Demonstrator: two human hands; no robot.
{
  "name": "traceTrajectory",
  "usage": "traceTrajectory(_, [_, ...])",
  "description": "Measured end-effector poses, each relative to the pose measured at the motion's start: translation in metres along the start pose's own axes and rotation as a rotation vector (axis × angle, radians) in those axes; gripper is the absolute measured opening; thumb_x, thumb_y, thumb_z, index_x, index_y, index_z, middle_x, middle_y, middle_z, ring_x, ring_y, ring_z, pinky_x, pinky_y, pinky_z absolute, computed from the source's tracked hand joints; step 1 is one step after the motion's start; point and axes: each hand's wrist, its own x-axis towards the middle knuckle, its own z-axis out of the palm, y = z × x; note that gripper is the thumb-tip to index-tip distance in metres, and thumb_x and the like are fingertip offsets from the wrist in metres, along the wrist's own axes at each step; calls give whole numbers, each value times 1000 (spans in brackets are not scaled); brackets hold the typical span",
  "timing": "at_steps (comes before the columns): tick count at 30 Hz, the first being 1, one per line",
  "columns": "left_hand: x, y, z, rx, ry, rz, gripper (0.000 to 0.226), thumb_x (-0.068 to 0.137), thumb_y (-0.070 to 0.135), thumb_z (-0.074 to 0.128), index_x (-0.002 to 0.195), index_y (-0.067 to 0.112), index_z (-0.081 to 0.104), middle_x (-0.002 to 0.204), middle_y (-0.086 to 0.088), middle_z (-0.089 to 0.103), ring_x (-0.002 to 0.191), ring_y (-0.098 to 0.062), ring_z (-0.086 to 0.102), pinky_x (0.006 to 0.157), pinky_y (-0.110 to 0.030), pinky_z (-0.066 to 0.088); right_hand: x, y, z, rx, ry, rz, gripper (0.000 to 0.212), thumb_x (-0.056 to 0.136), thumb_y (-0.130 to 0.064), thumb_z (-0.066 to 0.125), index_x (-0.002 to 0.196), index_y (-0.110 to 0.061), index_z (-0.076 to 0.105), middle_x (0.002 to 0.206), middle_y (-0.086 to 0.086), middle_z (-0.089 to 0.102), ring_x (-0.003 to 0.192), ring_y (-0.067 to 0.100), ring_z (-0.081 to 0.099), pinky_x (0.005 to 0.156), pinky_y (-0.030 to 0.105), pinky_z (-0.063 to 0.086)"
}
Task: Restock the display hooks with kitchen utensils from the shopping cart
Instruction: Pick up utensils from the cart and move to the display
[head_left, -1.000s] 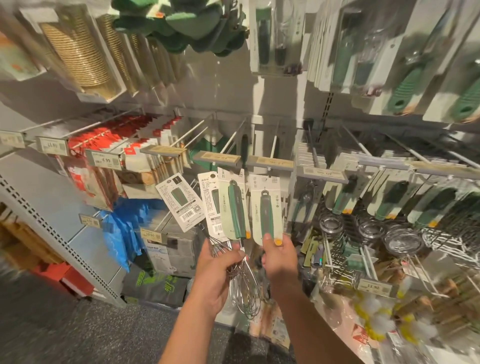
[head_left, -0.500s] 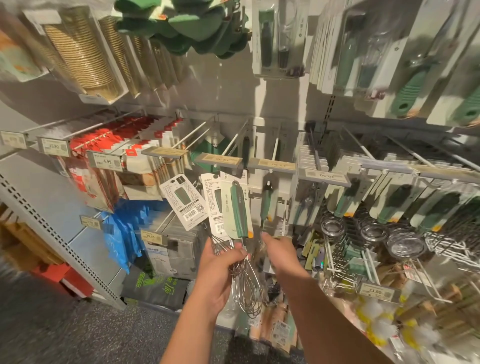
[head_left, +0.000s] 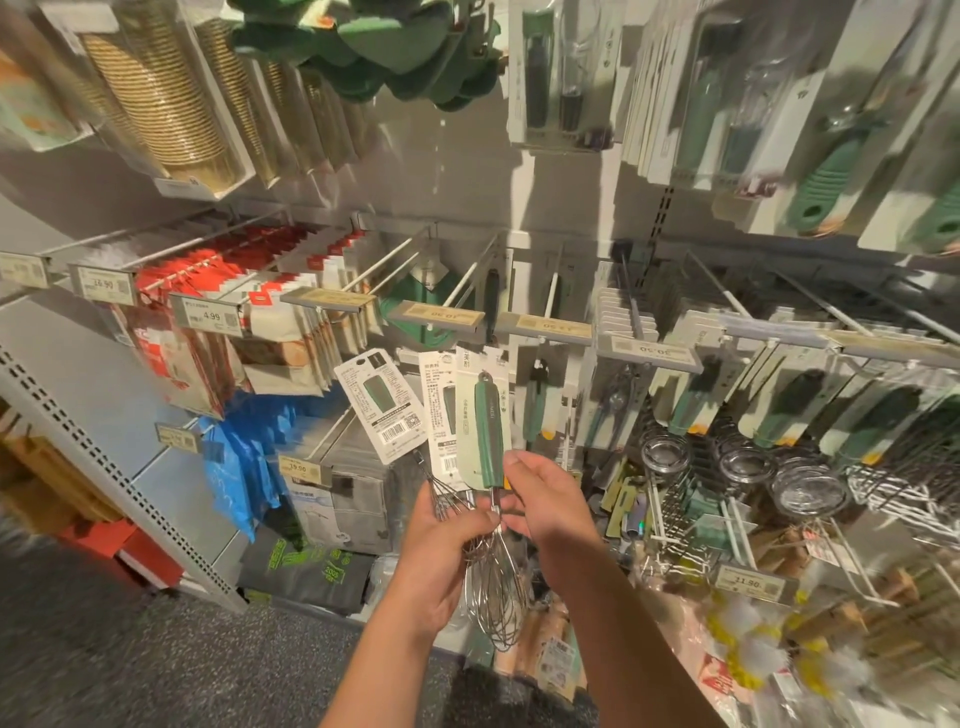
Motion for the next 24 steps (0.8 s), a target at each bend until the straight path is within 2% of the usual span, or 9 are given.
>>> traceTrajectory(2, [-3,0,-1,57,-34,18,64,82,-22,65,127,23,59,112,-18,76,96,-28,71,86,-41,55,-2,0,2,32,-18,-2,18,102,-31,63,116,-20,67,109,8,77,89,22,70,87,38,61])
traceTrajectory(4, [-5,-1,-2,96,-48,20,64,83,-21,66,125,27,60,111,-14,77,96,-24,71,84,-38,54,-5,-2,4,59,-25,0,16,102,-26,63,114,-16,69,103,3,80,87,19,74,77,33,63])
traceTrajectory(9, [-4,1,-4,88,-50,50,77,67,-6,78,135,22,57,117,-14,75,108,-31,70,101,-45,54,-7,-9,4,67,-52,-25,17,102,-19,63,118,-13,67,103,1,80,93,23,77,73,32,61])
traceTrajectory(12, [-4,1,-9,95,-34,77,64,81,-16,71,129,24,59,111,-12,77,105,-30,72,95,-44,55,-4,-7,1,110,-57,-19,26,101,-19,65,126,-16,62,116,3,77,101,29,76,86,44,62])
traceTrajectory(14, [-6,0,-10,91,-8,73,60,84,-15,69,118,32,58,107,-10,78,104,-30,72,97,-45,54,-5,-4,0,87,-40,-29,48,93,-34,74,136,-21,56,130,0,71,113,26,72,99,53,56])
traceTrajectory(16, [-6,-3,-12,120,34,80,61,83,-14,72,107,40,55,105,-6,78,104,-27,73,97,-45,54,-7,-1,-2,87,-60,-30,68,83,-48,81,141,-24,53,138,-2,66,121,23,67,101,53,55])
traceTrajectory(19, [-3,-7,-15,220,64,132,62,81,-11,75,120,34,60,107,-1,79,104,-26,74,96,-48,57,-11,1,-7,126,-52,-58,30,103,-24,62,133,-29,58,123,-13,73,108,14,72,76,33,59])
traceTrajectory(22, [-1,-9,-17,274,91,163,60,80,-12,74,125,26,60,103,2,79,101,-22,75,94,-43,58,-13,1,-11,118,19,-67,22,107,-28,54,129,-33,58,112,-22,74,97,9,75,64,26,57])
traceTrajectory(24, [0,-9,-15,284,77,168,61,80,-10,75,126,27,59,106,2,79,104,-22,74,97,-45,57,-13,-1,-11,82,58,-71,35,106,-39,53,140,-30,52,131,-16,65,110,14,69,69,30,59])
